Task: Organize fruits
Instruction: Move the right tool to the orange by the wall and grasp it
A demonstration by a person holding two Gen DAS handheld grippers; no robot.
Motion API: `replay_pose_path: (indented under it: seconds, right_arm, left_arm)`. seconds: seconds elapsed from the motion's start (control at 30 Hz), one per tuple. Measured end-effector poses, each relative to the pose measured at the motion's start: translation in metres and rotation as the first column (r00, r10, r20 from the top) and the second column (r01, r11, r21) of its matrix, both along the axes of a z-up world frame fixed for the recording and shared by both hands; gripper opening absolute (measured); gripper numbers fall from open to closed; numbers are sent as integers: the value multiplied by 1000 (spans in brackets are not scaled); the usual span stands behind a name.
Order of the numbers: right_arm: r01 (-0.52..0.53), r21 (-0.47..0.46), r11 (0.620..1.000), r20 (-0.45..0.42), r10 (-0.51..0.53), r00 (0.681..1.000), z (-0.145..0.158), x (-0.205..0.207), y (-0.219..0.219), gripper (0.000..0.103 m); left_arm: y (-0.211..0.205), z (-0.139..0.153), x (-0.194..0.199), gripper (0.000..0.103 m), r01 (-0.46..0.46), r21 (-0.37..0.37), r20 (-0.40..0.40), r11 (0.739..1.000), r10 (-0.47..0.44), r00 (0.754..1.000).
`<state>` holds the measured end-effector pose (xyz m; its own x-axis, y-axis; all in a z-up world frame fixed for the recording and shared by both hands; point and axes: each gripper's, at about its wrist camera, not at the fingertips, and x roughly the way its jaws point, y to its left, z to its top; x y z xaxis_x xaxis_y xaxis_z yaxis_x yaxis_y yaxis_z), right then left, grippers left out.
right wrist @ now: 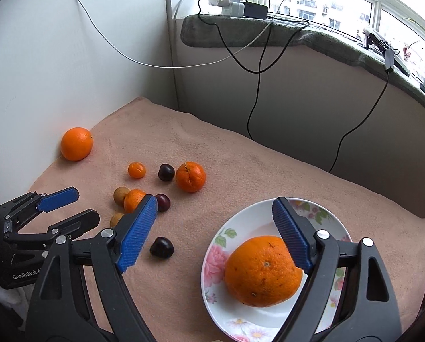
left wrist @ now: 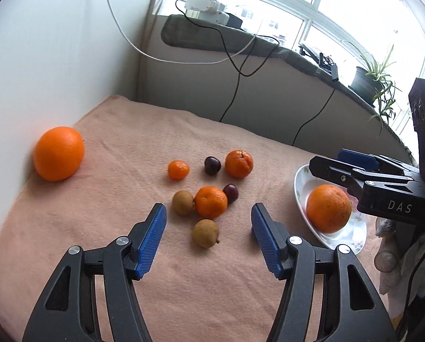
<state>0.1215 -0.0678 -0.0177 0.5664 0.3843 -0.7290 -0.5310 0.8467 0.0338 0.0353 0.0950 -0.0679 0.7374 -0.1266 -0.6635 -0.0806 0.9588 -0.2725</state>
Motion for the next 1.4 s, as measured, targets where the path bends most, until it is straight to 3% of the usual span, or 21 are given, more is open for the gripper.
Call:
replay_pose_path:
  seconds: [0.13, 0.33, 0.57, 0.77, 0.97, 1.03, 1.13, 1.4]
  right_arm:
    - [-69, 21, 997, -29, 70, 997, -3, 5, 31, 88]
    - [-173, 84, 981, -86, 180, 980, -7, 11, 78, 92]
    - [-267, 157, 951, -173, 293, 940, -12, 24, 134, 92]
    - [-282, 244, 928, -279, 346, 896, -20, 46, 181, 92]
    - [-207, 324, 923, -399, 331, 855, -43, 79, 220, 91]
    - [-184, 335, 924, -427, 323, 844, -52, 86, 232, 86]
    - [-180, 331, 926, -453, 324, 831, -62, 92, 248, 78]
    - [-198, 365, 910, -496, 370, 785, -74, 93, 274, 78]
  left_arm:
    - [32, -4, -13, 69, -99, 3, -6, 995, 100, 995]
    - [75, -13, -28, 69, -251, 12, -18, 968, 251, 968]
    - [98, -26, -28, 69, -340, 29, -34, 940, 341, 939]
    - [104, -31, -25, 69, -362, 31, -15, 932, 363, 932]
    - [110, -32, -23, 69, -369, 27, 3, 929, 369, 929]
    - [111, -34, -22, 68, -370, 25, 0, 929, 371, 929]
    - [113, -36, -22, 68, -374, 22, 5, 927, 374, 927]
    - [115, -42, -24, 68, -381, 41, -3, 924, 381, 924]
